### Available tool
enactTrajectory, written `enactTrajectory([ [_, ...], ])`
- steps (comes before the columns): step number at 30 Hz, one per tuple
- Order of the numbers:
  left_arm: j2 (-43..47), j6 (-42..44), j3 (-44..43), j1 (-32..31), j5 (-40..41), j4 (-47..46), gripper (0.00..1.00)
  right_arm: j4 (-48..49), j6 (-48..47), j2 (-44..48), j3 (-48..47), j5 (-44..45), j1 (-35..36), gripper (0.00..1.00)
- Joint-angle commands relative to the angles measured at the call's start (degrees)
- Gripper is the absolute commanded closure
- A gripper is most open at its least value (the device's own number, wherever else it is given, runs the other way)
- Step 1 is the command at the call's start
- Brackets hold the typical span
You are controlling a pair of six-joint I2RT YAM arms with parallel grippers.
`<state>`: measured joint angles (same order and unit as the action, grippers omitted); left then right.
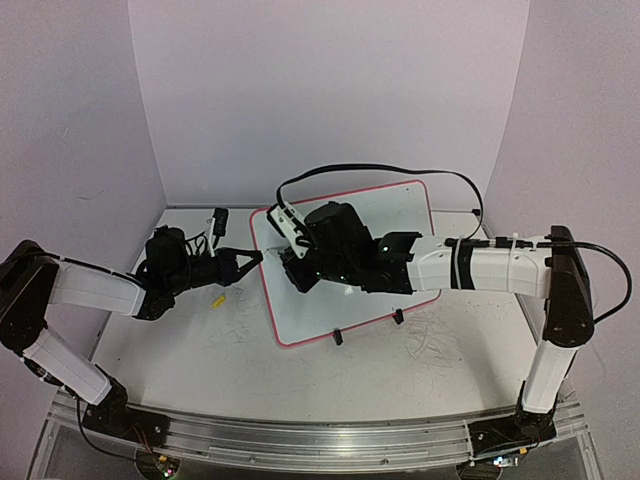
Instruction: Write a sentence on the whiteboard
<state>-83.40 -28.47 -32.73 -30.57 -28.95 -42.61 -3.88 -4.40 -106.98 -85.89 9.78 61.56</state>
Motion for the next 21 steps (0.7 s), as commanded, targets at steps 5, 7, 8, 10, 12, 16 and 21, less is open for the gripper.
enactTrajectory([
  [5,1.6,1.3,0.1,0.0,-1.1,-1.6,1.0,0.4,1.3,0.8,-0.5,4.6,-0.2,1.0],
  [7,1.6,1.3,0.0,0.0,-1.1,-1.6,1.0,0.4,1.4,1.0,-0.4,4.8,-0.3,1.0],
  [8,1.6,1.4,0.0,0.0,-1.2,-1.6,1.0,0.3,1.5,1.1,-0.2,5.0,-0.3,1.0],
  [10,1.8,1.4,0.2,0.0,-1.1,-1.6,1.0,0.3,1.5,1.3,0.0,5.3,-0.3,1.0],
  [12,1.8,1.4,0.2,0.0,-1.0,-1.5,1.0,0.3,1.5,1.6,0.1,5.3,-0.2,1.0],
  [16,1.9,1.5,0.3,-0.1,-1.0,-1.5,1.0,1.4,1.0,3.3,1.1,3.6,-0.2,1.0],
  [21,1.9,1.5,0.2,0.0,-1.0,-1.5,1.0,8.9,-1.7,8.2,7.0,-5.1,-0.2,1.0],
])
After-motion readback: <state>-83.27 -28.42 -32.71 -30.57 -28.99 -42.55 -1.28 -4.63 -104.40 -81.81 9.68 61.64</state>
